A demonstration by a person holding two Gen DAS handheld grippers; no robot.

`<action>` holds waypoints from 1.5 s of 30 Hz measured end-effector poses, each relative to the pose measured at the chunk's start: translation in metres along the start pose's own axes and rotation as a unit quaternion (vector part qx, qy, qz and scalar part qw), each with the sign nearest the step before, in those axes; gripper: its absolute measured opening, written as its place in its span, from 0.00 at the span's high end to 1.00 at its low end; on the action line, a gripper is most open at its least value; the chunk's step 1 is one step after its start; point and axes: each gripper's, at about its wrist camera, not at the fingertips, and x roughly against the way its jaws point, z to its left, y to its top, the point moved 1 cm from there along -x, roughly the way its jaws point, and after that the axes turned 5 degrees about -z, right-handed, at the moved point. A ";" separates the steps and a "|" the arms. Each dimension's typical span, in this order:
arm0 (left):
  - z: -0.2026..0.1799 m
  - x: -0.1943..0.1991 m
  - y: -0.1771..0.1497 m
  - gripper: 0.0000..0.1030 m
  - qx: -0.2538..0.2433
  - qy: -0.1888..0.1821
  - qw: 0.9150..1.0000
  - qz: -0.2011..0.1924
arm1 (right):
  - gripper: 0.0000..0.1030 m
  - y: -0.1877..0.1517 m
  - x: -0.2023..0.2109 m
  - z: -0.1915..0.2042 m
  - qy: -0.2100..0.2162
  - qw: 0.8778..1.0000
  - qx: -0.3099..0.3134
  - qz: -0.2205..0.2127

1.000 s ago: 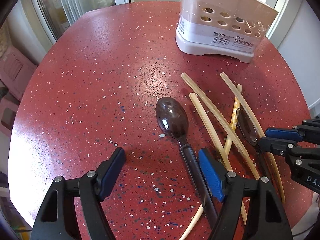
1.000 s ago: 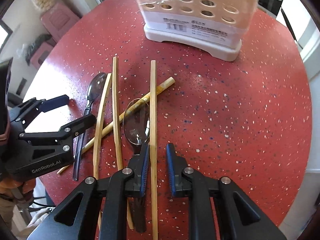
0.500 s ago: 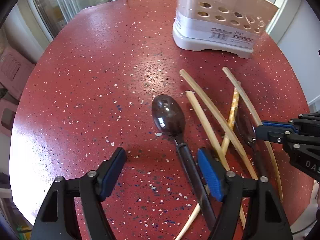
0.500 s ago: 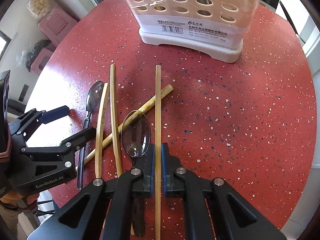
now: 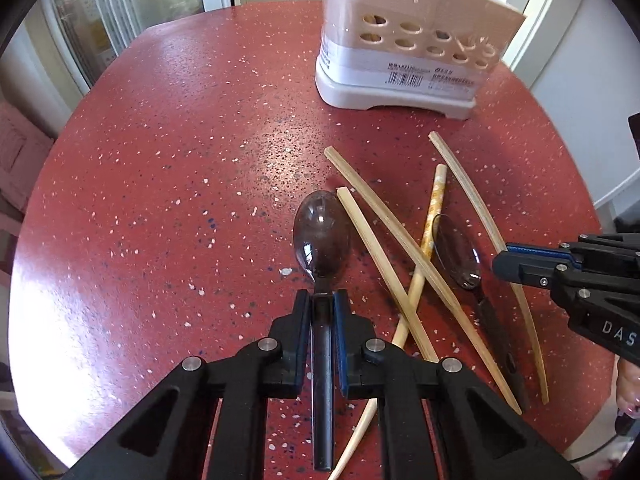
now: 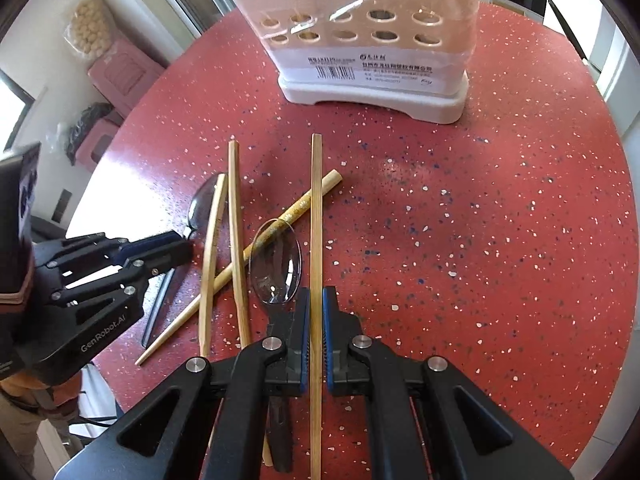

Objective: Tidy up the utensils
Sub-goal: 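Carry the chopstick and dark spoon toward the caddy with both tools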

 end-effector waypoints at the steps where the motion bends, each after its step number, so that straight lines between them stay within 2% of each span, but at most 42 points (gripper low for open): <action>1: 0.000 0.002 -0.003 0.60 0.001 0.000 1.000 -0.009 | 0.94 -0.001 0.003 -0.001 0.003 1.000 0.001 -0.005; 5: 0.004 0.015 -0.018 0.60 0.001 -0.002 0.999 -0.042 | 0.94 -0.006 0.016 -0.004 0.014 1.000 -0.001 -0.023; 13: 0.005 0.050 -0.018 0.60 -0.001 -0.012 0.993 -0.114 | 0.94 -0.012 0.050 -0.005 0.038 0.997 -0.011 -0.063; 24: 0.008 0.090 -0.002 0.60 0.005 -0.048 0.985 -0.169 | 0.94 -0.004 0.097 -0.003 0.054 0.993 -0.017 -0.108; 35: 0.008 0.131 0.036 0.60 0.016 -0.079 0.967 -0.240 | 0.94 0.027 0.152 -0.009 0.056 0.983 -0.032 -0.172; 45: 0.014 0.149 0.096 0.60 0.032 -0.095 0.951 -0.294 | 0.94 0.083 0.181 -0.010 0.057 0.972 -0.037 -0.226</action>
